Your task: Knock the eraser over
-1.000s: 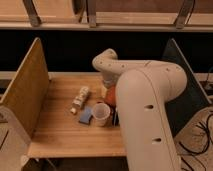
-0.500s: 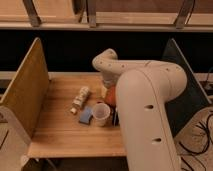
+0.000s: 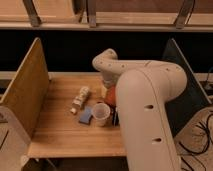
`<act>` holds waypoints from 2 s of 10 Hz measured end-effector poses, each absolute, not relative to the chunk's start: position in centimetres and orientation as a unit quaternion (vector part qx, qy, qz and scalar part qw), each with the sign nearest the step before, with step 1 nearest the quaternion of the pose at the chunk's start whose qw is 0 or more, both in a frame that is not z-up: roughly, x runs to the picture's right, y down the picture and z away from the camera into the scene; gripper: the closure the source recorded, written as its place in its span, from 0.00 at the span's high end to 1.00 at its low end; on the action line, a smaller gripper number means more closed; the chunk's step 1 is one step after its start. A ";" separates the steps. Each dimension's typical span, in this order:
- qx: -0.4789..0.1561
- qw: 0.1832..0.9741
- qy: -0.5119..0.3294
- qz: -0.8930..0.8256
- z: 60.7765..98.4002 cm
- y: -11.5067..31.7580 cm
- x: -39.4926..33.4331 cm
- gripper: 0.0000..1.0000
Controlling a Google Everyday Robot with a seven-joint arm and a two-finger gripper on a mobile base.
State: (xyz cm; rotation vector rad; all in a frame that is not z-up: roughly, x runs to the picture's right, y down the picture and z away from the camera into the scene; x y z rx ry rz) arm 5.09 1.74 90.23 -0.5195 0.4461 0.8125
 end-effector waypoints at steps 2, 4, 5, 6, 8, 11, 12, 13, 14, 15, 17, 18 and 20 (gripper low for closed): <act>-0.248 0.862 0.213 0.387 90.2 1.7 5.1 0.80; -0.248 0.862 0.213 0.387 90.2 1.7 5.1 0.73; -0.248 0.862 0.213 0.387 90.2 1.7 5.1 0.63; -0.248 0.862 0.213 0.387 90.2 1.7 5.1 0.53; -0.248 0.862 0.213 0.387 90.2 1.7 5.1 0.33; -0.248 0.862 0.212 0.388 90.2 1.7 5.1 0.06; -0.254 0.861 0.201 0.393 89.9 1.9 4.6 0.00; -0.260 0.861 0.185 0.396 89.4 2.1 3.9 0.00; -0.264 0.864 0.160 0.398 88.3 2.0 2.9 0.00; -0.260 0.869 0.138 0.397 86.9 1.5 2.3 0.00; -0.247 0.881 0.116 0.387 84.7 1.0 2.0 0.00; -0.232 0.887 0.111 0.382 83.3 0.9 2.3 0.00; -0.217 0.892 0.112 0.381 81.2 1.5 2.8 0.00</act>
